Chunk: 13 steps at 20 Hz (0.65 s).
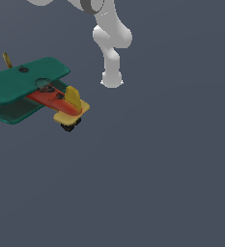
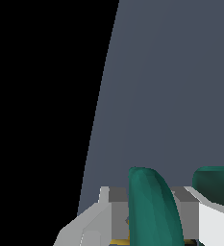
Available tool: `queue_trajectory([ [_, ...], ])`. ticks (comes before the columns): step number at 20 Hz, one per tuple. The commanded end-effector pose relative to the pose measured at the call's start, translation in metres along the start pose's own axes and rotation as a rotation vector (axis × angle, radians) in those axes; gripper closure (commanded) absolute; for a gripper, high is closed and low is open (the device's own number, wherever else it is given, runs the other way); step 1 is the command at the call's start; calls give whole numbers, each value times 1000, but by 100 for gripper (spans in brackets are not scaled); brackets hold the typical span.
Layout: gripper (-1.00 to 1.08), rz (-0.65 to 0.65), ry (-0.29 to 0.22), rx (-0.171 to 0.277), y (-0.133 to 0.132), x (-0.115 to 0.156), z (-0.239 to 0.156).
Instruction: Pick up the object and move it to a goal position.
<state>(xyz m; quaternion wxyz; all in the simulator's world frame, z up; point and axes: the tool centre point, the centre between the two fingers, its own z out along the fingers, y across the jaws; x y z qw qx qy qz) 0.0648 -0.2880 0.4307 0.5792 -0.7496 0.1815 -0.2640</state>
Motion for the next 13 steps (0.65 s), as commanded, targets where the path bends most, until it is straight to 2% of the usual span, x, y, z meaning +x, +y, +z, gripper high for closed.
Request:
queue_trajectory([
  [1, 108, -3, 0, 2, -15, 7, -11],
  [6, 108, -3, 1, 4, -29, 16, -23],
  [13, 108, -3, 2, 5, -35, 20, -28],
])
